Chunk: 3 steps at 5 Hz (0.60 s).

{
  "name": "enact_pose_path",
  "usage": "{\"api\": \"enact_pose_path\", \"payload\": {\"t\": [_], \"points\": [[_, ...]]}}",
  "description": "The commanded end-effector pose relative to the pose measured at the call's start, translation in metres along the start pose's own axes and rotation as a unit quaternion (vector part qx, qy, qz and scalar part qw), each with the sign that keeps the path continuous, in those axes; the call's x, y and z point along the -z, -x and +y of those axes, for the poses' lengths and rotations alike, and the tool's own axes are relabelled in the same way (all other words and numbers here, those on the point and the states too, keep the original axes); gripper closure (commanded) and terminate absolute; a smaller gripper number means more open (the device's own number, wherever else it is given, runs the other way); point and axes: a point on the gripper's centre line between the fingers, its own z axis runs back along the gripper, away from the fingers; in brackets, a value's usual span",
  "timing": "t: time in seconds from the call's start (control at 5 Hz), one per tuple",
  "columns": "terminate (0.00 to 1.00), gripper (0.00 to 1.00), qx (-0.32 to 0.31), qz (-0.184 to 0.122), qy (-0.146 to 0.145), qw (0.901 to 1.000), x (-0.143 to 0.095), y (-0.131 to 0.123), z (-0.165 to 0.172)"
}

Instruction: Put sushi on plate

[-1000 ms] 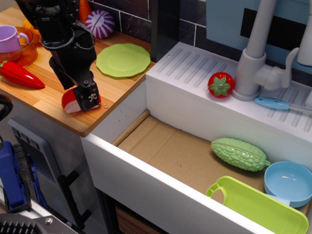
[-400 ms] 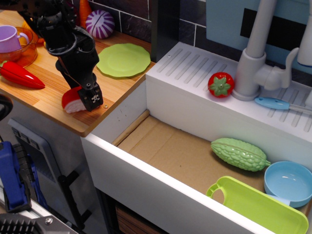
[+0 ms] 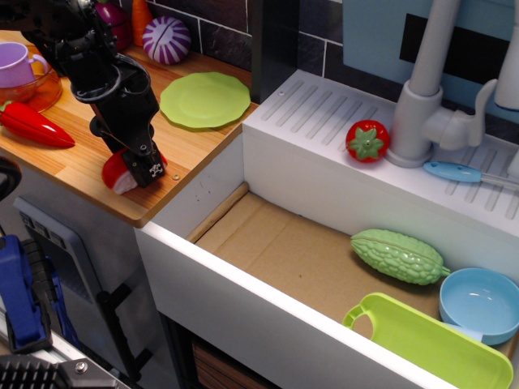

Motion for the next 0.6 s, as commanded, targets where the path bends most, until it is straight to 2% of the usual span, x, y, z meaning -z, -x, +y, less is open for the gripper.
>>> {"api": "enact_pose_path", "payload": {"t": [0.0,0.2,0.4], "points": [[0.0,1.0,-0.003,-0.013,-0.028,0.9995,-0.011,-0.006,0.006],[0.0,1.0,0.007,-0.012,-0.032,0.9994,-0.02,-0.029,0.008],[0.0,1.0,0.027,-0.011,-0.023,0.9993,-0.023,-0.054,0.008]]}}
